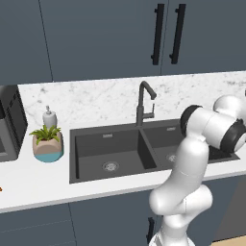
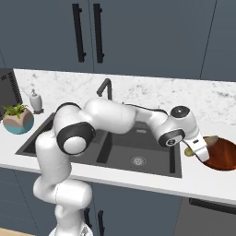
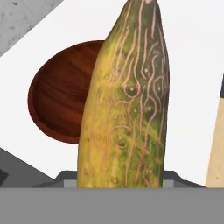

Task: Pick the cucumber from the sink and place it in the bowl. Then pick the bowl and place it in the microwave. Then close the microwave door and press the start button.

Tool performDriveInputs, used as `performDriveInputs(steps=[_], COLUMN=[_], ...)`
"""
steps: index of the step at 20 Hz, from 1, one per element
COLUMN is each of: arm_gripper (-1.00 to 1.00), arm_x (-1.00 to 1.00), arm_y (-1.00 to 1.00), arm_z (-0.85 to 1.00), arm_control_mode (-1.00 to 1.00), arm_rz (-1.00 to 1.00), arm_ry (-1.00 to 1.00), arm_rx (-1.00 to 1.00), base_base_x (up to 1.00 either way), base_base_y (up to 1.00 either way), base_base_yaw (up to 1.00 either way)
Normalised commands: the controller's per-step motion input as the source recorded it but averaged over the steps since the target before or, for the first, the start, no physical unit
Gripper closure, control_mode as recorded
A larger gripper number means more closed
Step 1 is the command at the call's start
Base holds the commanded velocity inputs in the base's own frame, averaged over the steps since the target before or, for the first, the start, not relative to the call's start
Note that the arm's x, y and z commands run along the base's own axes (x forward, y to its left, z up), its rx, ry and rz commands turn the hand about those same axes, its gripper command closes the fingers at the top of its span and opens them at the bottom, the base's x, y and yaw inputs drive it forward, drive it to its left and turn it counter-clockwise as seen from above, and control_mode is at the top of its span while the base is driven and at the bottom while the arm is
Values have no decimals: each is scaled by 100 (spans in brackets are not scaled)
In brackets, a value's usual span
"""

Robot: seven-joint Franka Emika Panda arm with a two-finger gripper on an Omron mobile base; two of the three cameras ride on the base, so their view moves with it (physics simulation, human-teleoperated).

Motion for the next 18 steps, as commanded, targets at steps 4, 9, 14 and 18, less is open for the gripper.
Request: performDriveInputs(steps=[4, 9, 14, 18], arm_gripper=[100, 100, 100, 100], arm_x=[26, 16, 12, 31], arm_y=[-18, -43, -45, -23], arm_z=[-17, 0, 0, -5], arm_control_mode=[-100, -100, -100, -100], arm_rz=[0, 0, 0, 0], arm_ry=[1, 0, 2, 7], arm_rx=[2, 8, 11, 7], base_base_x=[0, 0, 0, 0], base_base_y=[0, 0, 0, 0], base_base_yaw=[0, 0, 0, 0])
